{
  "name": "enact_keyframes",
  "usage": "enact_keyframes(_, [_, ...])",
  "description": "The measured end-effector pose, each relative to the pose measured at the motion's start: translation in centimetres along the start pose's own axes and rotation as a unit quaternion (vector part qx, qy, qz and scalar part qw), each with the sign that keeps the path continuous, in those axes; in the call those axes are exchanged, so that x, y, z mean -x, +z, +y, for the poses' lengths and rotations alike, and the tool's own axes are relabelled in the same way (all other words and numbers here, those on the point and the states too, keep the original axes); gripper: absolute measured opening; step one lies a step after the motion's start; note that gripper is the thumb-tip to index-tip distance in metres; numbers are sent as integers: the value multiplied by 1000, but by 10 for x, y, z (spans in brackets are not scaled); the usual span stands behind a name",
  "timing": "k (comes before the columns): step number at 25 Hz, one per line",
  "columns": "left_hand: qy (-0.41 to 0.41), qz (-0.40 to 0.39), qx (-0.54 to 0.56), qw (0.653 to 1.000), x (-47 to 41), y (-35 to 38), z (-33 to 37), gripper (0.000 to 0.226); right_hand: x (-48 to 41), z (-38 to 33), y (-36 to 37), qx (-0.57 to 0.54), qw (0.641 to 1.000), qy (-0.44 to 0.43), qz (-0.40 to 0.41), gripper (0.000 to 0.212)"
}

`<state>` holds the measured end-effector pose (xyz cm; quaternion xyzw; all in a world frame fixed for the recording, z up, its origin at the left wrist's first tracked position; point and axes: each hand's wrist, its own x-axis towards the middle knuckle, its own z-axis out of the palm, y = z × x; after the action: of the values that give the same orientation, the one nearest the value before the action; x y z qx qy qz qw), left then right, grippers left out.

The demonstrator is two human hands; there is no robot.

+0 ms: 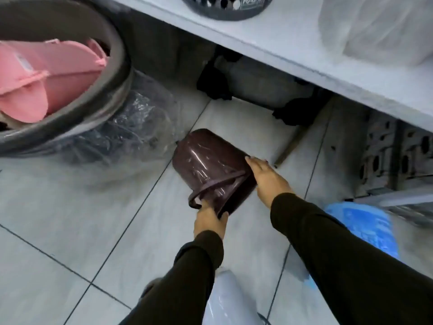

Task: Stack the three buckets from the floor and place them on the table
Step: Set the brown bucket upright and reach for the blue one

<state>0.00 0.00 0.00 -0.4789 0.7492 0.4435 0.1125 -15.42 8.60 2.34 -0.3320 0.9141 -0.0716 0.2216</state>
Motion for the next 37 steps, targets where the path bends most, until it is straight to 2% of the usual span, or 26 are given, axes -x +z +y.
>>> enact_keyframes(2, [22,17,26,999,-14,9,0,45,-14,-6,15,15,999,-6,43,57])
enact_keyframes(4, [47,34,-5,998,-21,7,0,31,-16,-9,23,42,995,-24,88,42])
enact_keyframes(6, [82,44,-44,995,-19,-4,-4,21,-12,-12,22,65,987,-74,124,38])
enact_keyframes(8, [110,63,-46,991,-19,-29,-2,20,-17,-15,8,37,980,-94,171,41])
enact_keyframes(10, [107,72,-8,992,-29,-58,5,23,-22,-19,-6,-38,985,-11,167,57])
enact_keyframes(12, [64,35,39,997,-45,-81,10,22,-15,-14,-7,-86,978,141,124,80])
enact_keyframes(14, [7,-8,103,995,-61,-92,11,15,3,-7,2,-164,936,304,66,91])
enact_keyframes(15, [-29,-24,140,989,-70,-91,6,11,11,-8,7,-247,899,357,53,89])
enact_keyframes(17, [-87,-39,198,976,-93,-78,-13,11,26,-20,11,-398,832,377,85,72])
enact_keyframes(19, [-119,-39,241,962,-94,-84,-9,18,34,-29,12,-444,812,359,123,47])
enact_keyframes(22, [-163,-99,333,923,-81,-100,11,53,34,-35,5,-442,826,328,124,33])
enact_keyframes(24, [-162,-112,321,926,-73,-106,18,57,37,-37,2,-420,850,304,94,35])
enact_keyframes(26, [-152,-77,267,949,-57,-106,26,54,48,-34,1,-365,880,298,66,50])
enact_keyframes(29, [-68,13,104,992,-11,-100,33,61,84,-20,2,-302,911,278,46,64])
enact_keyframes(31, [24,27,30,999,23,-90,38,59,113,-6,1,-276,921,272,33,66])
enact_keyframes(33, [102,-6,-26,994,58,-74,39,50,148,13,-1,-239,930,278,19,67])
enact_keyframes(37, [176,-101,-85,976,116,-18,42,38,229,79,3,-165,932,323,2,76])
